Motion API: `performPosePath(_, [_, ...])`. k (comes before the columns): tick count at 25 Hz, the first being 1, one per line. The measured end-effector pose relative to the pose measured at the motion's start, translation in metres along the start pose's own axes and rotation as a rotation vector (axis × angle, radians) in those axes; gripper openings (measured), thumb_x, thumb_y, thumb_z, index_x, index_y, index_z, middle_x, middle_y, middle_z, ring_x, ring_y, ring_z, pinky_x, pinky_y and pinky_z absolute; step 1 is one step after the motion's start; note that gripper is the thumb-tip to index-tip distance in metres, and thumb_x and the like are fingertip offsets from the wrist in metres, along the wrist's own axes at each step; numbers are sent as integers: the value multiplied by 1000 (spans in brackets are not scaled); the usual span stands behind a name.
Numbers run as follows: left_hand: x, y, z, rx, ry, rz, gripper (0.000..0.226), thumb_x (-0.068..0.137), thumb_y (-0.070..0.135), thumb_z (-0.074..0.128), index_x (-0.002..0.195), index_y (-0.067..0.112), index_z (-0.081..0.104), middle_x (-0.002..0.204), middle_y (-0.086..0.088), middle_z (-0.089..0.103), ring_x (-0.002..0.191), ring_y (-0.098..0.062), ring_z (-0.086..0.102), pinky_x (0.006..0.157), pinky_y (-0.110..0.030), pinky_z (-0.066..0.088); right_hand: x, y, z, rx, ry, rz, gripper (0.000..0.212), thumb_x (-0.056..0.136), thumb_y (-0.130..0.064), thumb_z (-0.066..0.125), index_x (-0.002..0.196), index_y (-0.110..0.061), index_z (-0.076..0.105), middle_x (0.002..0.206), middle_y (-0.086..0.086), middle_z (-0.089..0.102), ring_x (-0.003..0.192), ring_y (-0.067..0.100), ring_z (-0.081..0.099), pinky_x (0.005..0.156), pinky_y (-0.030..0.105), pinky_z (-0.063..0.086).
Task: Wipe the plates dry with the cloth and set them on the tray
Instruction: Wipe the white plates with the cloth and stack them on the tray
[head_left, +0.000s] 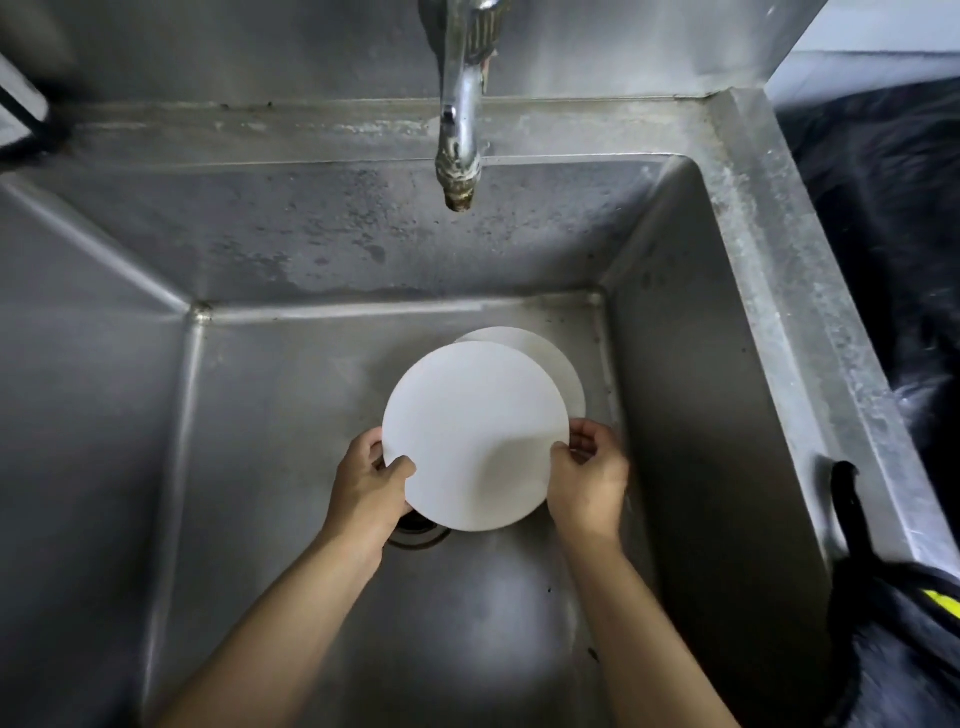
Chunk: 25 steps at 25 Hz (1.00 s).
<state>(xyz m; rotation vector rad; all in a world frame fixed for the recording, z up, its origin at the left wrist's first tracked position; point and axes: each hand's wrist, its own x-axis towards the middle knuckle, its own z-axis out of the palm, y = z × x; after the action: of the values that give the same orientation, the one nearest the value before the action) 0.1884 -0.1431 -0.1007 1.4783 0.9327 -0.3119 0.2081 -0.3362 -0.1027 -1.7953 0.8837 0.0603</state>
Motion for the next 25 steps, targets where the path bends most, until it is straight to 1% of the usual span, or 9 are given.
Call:
performPosePath(2, [-22,5,-14,-44,18,1,39,90,-2,54,104,34,62,106,22,68,97,-8,66,54,-24,57,-21,-9,-11,3,-28,4,24,90,1,60,107,-15,66,88,-8,68,73,-1,64,64,11,50])
performPosePath(4, [-46,12,-27,-48,27,5,39,90,-1,54,107,33,63,110,19,68,98,-10,67,51,-22,55,-43,-22,-27,-6,-60,20,23,91,0,61,106,-16,66,88,-9,68,75,-1,65,71,15,54])
performPosePath(7, [-93,27,-46,-56,43,12,39,90,1,55,114,30,64,113,16,69,102,-10,66,59,-27,56,-81,-44,-57,-37,-103,28,23,90,-2,63,109,-14,68,90,-9,69,81,3,66,83,30,59])
performPosePath(10, [-142,41,-64,-91,52,36,43,89,0,56,102,40,67,97,20,73,99,-14,68,63,-30,58,-115,-62,-88,-9,-154,48,23,90,-2,65,111,-11,70,93,-2,73,87,13,70,84,39,62])
performPosePath(13, [-183,55,-80,-220,12,22,34,95,16,58,107,46,68,111,10,73,101,-17,70,73,-35,58,-143,-81,-118,109,-215,109,21,91,1,65,108,-11,70,97,7,76,91,24,73,84,46,63])
performPosePath(16, [-219,70,-84,-449,2,-71,25,101,39,53,118,31,69,113,4,75,91,-12,75,64,-33,59,-167,-98,-144,268,-284,193,19,94,1,65,108,-11,70,95,6,78,90,24,76,74,37,64])
performPosePath(19, [-251,87,-80,-582,-34,-82,38,103,45,48,126,21,65,114,0,76,99,-20,74,77,-44,62,-189,-112,-159,389,-318,221,19,95,6,63,108,-6,67,90,5,77,84,22,75,64,28,61])
performPosePath(22, [-275,105,-74,-555,-37,2,31,103,47,49,123,29,64,109,9,77,102,-18,73,82,-42,61,-204,-118,-168,406,-322,234,20,92,9,63,109,-4,65,90,7,75,82,22,74,62,26,59])
performPosePath(25, [-292,122,-71,-359,28,204,20,104,42,49,103,50,67,96,30,73,93,2,70,78,-31,59,-209,-117,-173,275,-376,246,19,90,4,69,108,-2,66,99,14,75,86,23,74,67,28,59])
